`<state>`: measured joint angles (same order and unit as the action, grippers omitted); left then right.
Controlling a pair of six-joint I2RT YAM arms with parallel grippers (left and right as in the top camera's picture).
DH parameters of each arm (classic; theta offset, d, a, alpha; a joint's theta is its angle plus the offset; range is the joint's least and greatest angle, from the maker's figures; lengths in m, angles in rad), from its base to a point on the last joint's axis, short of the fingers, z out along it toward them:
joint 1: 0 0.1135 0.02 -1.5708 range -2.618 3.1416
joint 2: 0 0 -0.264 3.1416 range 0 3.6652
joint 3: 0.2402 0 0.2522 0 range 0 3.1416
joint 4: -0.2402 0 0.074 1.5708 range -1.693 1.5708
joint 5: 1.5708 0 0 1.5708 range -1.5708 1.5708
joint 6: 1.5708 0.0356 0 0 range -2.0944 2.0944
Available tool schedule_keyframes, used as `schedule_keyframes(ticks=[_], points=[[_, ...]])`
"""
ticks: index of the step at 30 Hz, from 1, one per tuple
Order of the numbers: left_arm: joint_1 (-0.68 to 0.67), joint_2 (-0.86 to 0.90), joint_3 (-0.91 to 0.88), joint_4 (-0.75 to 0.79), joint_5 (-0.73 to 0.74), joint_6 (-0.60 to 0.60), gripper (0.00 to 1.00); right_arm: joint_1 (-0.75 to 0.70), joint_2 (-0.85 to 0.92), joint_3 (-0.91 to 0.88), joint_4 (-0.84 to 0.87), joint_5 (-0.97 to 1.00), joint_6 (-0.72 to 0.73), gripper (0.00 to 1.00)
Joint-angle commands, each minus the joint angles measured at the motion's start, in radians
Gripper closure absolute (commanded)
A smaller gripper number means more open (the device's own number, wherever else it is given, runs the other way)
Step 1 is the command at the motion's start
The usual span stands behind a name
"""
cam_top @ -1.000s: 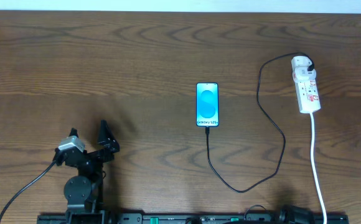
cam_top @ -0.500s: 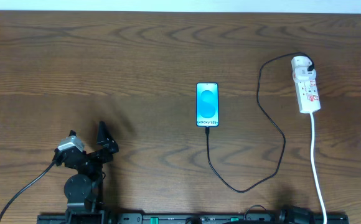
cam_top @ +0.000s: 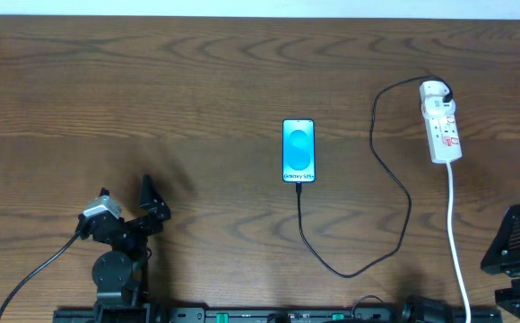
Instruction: Plug charger to phone and switch on socket
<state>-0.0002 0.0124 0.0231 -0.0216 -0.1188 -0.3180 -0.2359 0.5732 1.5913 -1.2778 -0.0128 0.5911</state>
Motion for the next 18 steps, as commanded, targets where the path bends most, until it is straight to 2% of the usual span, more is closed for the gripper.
schedule_keyframes(ticks=[1, 4, 9, 15, 18], points=[[0.004, -0.001, -0.019, -0.038, -0.024, -0.001, 0.07, 0.004, -0.006, 0.004, -0.053, 0.04, -0.005, 0.01], [0.004, -0.001, -0.019, -0.038, -0.024, -0.001, 0.07, 0.004, -0.006, -0.002, -0.089, 0.102, -0.005, 0.01], [0.004, -0.001, -0.019, -0.038, -0.024, -0.001, 0.07, 0.004, -0.006, -0.161, -0.063, 0.126, -0.031, 0.01], [0.004, -0.001, -0.019, -0.038, -0.024, -0.001, 0.07, 0.004, -0.008, -0.387, 0.06, 0.102, -0.116, 0.01], [0.004, -0.001, -0.019, -0.038, -0.024, -0.001, 0.07, 0.026, -0.078, -0.551, 0.207, 0.05, -0.174, 0.01]])
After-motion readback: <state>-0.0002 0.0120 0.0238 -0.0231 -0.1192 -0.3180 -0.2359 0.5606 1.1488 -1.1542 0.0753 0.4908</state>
